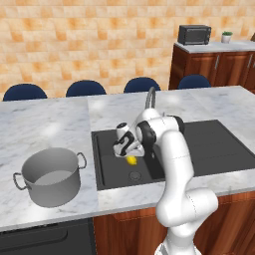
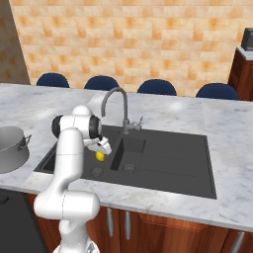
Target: Dump the lemon from the pot into the sink. Then turn on the water and wash the lemon. Then turn off the water and put the lemon back in the pot.
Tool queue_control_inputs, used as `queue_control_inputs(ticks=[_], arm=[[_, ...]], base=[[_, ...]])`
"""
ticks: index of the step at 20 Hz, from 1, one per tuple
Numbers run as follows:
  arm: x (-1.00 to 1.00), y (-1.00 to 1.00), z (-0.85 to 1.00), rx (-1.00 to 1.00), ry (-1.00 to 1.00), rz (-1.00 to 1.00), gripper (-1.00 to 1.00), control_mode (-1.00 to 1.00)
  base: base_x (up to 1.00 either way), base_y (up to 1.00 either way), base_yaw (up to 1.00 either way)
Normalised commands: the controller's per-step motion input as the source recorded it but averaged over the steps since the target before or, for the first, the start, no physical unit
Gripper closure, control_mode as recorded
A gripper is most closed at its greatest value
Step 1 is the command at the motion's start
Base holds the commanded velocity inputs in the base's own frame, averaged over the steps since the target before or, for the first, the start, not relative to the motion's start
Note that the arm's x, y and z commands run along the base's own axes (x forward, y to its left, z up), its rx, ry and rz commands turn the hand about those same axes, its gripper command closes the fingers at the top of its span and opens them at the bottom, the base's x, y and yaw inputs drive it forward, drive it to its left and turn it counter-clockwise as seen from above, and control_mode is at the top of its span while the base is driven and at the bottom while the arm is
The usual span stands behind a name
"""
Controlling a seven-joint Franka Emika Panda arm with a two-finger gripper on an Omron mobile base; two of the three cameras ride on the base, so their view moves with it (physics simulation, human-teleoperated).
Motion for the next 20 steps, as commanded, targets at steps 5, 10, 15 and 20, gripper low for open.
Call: queue_control_inputs(ticks=[5,10,15,20], arm=[[-0.10,0.08,0.92,0.00,0.00,-0.04,1.00,-1.00],[-0.46,0.22,0.76,0.00,0.00,-0.05,1.00,-1.00],[-0.52,0.26,0.52,0.00,0.01,-0.07,1.00,-1.00],[-0.59,0.16,0.73,0.00,0.00,-0.08,1.00,-1.00]], base=[[0.00,0.00,0.00],[0.00,0.00,0.00],[0.00,0.00,0.00],[0.00,0.00,0.00]])
